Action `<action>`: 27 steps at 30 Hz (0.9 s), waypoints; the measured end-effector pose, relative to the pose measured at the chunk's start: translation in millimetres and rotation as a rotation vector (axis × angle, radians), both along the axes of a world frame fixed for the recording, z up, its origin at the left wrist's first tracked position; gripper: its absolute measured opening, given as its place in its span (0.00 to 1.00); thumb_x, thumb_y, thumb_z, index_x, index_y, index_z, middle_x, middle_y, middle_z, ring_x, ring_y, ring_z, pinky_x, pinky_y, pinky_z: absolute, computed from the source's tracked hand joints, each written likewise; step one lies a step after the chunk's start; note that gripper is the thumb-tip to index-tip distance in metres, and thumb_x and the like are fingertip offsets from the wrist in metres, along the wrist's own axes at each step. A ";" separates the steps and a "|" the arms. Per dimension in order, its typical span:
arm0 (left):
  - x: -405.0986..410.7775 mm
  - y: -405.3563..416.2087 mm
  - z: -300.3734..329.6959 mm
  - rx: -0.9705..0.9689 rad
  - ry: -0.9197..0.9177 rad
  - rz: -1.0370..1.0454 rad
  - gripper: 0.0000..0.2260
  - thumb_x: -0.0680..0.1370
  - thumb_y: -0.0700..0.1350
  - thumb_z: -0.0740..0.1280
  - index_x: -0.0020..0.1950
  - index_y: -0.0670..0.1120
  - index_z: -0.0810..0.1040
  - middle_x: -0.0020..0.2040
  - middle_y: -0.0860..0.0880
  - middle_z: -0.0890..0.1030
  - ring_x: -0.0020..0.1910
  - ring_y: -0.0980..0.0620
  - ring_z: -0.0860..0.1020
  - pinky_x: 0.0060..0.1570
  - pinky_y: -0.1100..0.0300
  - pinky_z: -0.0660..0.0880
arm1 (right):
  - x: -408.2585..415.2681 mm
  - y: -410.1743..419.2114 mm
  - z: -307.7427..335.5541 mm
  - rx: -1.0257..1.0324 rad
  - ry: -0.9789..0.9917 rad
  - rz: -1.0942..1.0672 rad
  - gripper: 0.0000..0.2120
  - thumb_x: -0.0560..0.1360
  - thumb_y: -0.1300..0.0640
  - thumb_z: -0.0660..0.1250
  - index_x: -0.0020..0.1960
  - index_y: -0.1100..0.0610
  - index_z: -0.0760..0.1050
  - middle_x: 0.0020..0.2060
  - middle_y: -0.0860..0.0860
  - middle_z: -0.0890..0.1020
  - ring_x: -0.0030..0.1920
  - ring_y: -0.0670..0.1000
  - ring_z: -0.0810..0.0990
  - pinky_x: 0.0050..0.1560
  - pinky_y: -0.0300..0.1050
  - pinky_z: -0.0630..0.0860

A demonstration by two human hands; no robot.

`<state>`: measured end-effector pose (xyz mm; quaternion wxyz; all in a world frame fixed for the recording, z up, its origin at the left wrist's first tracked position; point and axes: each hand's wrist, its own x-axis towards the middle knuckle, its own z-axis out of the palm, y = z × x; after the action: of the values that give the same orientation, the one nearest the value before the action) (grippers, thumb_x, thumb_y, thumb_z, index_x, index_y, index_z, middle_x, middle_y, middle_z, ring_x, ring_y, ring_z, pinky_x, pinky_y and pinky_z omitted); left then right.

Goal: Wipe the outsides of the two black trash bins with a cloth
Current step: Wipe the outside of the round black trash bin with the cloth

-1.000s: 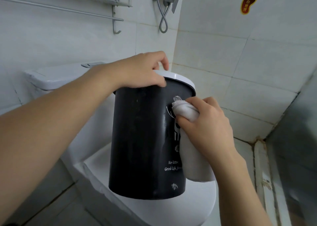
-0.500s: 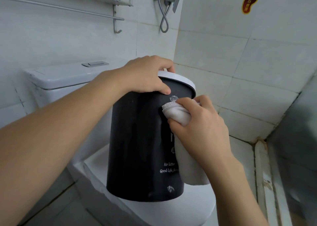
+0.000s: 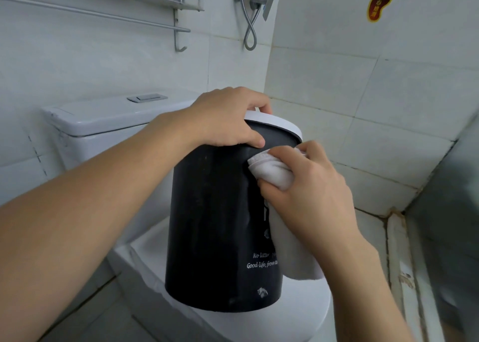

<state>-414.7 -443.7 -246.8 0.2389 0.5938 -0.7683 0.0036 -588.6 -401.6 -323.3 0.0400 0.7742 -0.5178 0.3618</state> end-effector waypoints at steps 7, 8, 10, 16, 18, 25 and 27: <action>-2.6 4.2 -0.4 -0.002 -0.012 0.007 0.16 0.68 0.55 0.75 0.54 0.59 0.76 0.47 0.57 0.78 0.48 0.50 0.76 0.46 0.55 0.71 | -19.5 -20.1 -2.4 0.086 -0.153 -0.142 0.14 0.72 0.45 0.66 0.58 0.38 0.74 0.53 0.45 0.71 0.45 0.55 0.75 0.41 0.46 0.68; -4.2 4.2 0.0 -0.002 -0.017 0.009 0.16 0.69 0.55 0.75 0.54 0.59 0.76 0.47 0.57 0.79 0.48 0.50 0.76 0.45 0.55 0.70 | -20.0 -20.1 -1.6 0.088 -0.160 -0.149 0.14 0.72 0.45 0.66 0.58 0.38 0.74 0.52 0.44 0.71 0.45 0.55 0.76 0.41 0.46 0.68; -7.4 3.7 0.2 -0.005 -0.028 0.013 0.16 0.69 0.55 0.75 0.54 0.60 0.76 0.47 0.57 0.79 0.48 0.51 0.76 0.44 0.56 0.69 | -16.6 -15.6 1.3 0.061 -0.148 -0.120 0.14 0.72 0.45 0.67 0.57 0.39 0.75 0.52 0.44 0.71 0.45 0.55 0.77 0.41 0.47 0.71; -9.0 6.1 -1.1 -0.008 -0.027 -0.003 0.13 0.69 0.53 0.73 0.52 0.59 0.77 0.44 0.56 0.79 0.46 0.51 0.76 0.40 0.56 0.67 | -5.2 -6.1 4.0 0.016 -0.104 -0.018 0.13 0.72 0.44 0.67 0.56 0.38 0.74 0.52 0.43 0.72 0.44 0.54 0.76 0.40 0.48 0.74; -9.4 7.4 -0.7 -0.010 -0.048 0.011 0.14 0.70 0.54 0.72 0.54 0.60 0.76 0.48 0.57 0.80 0.48 0.50 0.76 0.43 0.55 0.67 | -11.1 -13.4 2.7 0.044 -0.138 -0.052 0.13 0.72 0.44 0.67 0.56 0.38 0.74 0.51 0.44 0.71 0.45 0.54 0.77 0.41 0.48 0.73; -6.5 13.0 5.8 0.089 -0.037 0.008 0.17 0.75 0.47 0.69 0.61 0.63 0.77 0.56 0.58 0.80 0.55 0.51 0.75 0.57 0.52 0.72 | -28.6 -28.0 -2.0 0.165 -0.194 -0.186 0.14 0.73 0.45 0.65 0.58 0.37 0.74 0.51 0.45 0.71 0.46 0.56 0.75 0.43 0.48 0.69; -5.8 13.8 6.5 0.097 -0.030 0.009 0.17 0.75 0.47 0.69 0.61 0.63 0.77 0.56 0.58 0.80 0.56 0.51 0.75 0.58 0.52 0.72 | -25.2 -24.1 0.2 0.149 -0.188 -0.158 0.14 0.72 0.44 0.66 0.57 0.37 0.74 0.51 0.45 0.71 0.46 0.56 0.76 0.43 0.48 0.70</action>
<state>-420.6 -429.9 -240.2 0.1982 0.6079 -0.7686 -0.0235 -613.8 -425.7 -323.1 -0.0376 0.6945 -0.6042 0.3889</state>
